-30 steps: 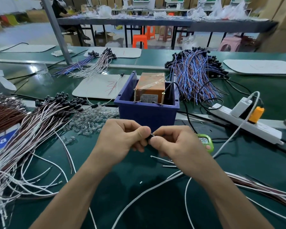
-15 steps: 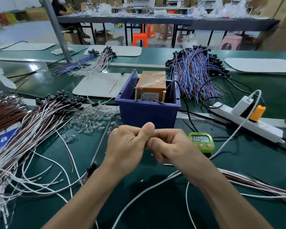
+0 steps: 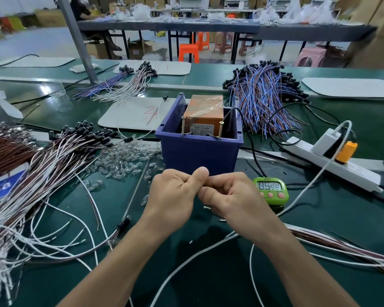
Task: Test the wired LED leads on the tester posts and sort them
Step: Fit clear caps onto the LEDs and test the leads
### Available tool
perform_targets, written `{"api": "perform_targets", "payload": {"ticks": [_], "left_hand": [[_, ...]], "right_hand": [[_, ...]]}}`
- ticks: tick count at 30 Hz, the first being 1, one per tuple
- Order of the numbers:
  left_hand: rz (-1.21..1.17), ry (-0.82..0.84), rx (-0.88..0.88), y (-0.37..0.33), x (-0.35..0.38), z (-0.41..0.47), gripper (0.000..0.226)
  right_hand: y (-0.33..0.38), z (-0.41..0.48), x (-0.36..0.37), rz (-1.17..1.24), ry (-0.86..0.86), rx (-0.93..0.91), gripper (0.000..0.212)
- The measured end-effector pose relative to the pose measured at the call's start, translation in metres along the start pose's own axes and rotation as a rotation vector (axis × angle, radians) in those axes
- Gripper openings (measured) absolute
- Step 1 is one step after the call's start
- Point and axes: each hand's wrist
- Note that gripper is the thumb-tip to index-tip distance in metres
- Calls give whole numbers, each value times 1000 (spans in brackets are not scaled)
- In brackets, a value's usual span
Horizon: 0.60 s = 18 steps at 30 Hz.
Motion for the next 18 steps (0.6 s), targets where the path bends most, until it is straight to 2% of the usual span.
{"api": "perform_targets", "payload": {"ticks": [2,5,7,9,11,12,14,18], "left_hand": [[6,-17,-21,0,0,0,71],[-145,77,-169,0,3,2,62],[-139,92,-218,0,3,5,56],[-63,86,-253,0,0,7,50],[9,98,-328,0,-5,11,45],[21,102,-360,1,-9,14,43],[-20,49,-421,0,-19,21,44],[-213,-90,-437,4,-47,36,71]], "right_hand": [[0,0,0,-80,-5,-34,18],[2,1,0,-91,3,-44,23],[5,1,1,-141,12,-44,31],[6,-1,1,-406,18,-106,36],[11,-4,6,-724,41,-221,29],[12,-5,9,-779,47,-247,21],[10,-7,10,-775,34,-232,18],[5,-5,0,-592,-28,-180,18]]}}
Point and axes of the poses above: each hand's wrist, its own z-axis towards the middle knuckle, its own x-axis out of the palm, y = z × x, and after that the axes turned 15 degrees about -x, right-handed
